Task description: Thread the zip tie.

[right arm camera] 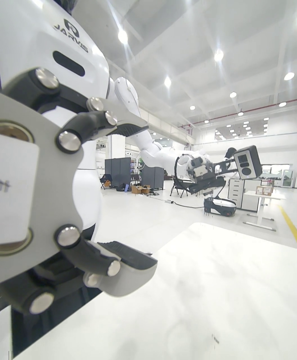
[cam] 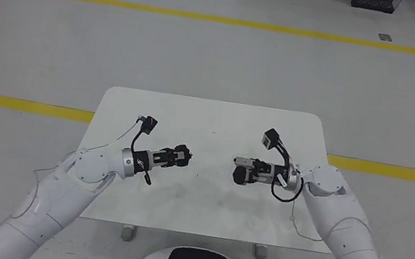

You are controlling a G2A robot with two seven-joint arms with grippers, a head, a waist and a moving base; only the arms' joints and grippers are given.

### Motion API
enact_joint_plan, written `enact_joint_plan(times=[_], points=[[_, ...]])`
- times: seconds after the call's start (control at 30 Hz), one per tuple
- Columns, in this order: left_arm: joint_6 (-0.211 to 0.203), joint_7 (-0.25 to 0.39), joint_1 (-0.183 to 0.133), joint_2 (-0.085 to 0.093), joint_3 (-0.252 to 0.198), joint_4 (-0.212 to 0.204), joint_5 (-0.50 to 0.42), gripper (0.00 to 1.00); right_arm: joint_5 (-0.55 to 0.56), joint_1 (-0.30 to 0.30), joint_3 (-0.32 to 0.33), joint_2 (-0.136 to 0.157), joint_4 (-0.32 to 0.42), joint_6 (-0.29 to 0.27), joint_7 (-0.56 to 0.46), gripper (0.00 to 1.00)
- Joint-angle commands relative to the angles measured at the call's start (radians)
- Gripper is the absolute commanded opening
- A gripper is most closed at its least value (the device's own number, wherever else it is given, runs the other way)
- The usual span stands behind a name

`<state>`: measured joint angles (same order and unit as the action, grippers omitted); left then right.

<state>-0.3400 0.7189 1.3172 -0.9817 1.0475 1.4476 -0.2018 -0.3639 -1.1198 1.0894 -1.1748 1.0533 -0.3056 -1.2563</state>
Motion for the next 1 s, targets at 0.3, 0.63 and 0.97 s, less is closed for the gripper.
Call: enact_joint_plan(times=[0.3, 0.63, 0.97], points=[[0.0, 0.0, 0.0, 0.0, 0.0, 0.0, 0.0, 0.0, 0.337, 0.102, -0.062, 0.013, 0.034, 0.138, 0.071, 1.0], [0.0, 0.0, 0.0, 0.0, 0.0, 0.0, 0.0, 0.0, 0.494, 0.181, -0.161, -0.009, 0.055, 0.238, 0.147, 1.0], [0.0, 0.0, 0.0, 0.0, 0.0, 0.0, 0.0, 0.0, 0.499, 0.187, -0.172, -0.013, 0.049, 0.252, 0.157, 1.0]])
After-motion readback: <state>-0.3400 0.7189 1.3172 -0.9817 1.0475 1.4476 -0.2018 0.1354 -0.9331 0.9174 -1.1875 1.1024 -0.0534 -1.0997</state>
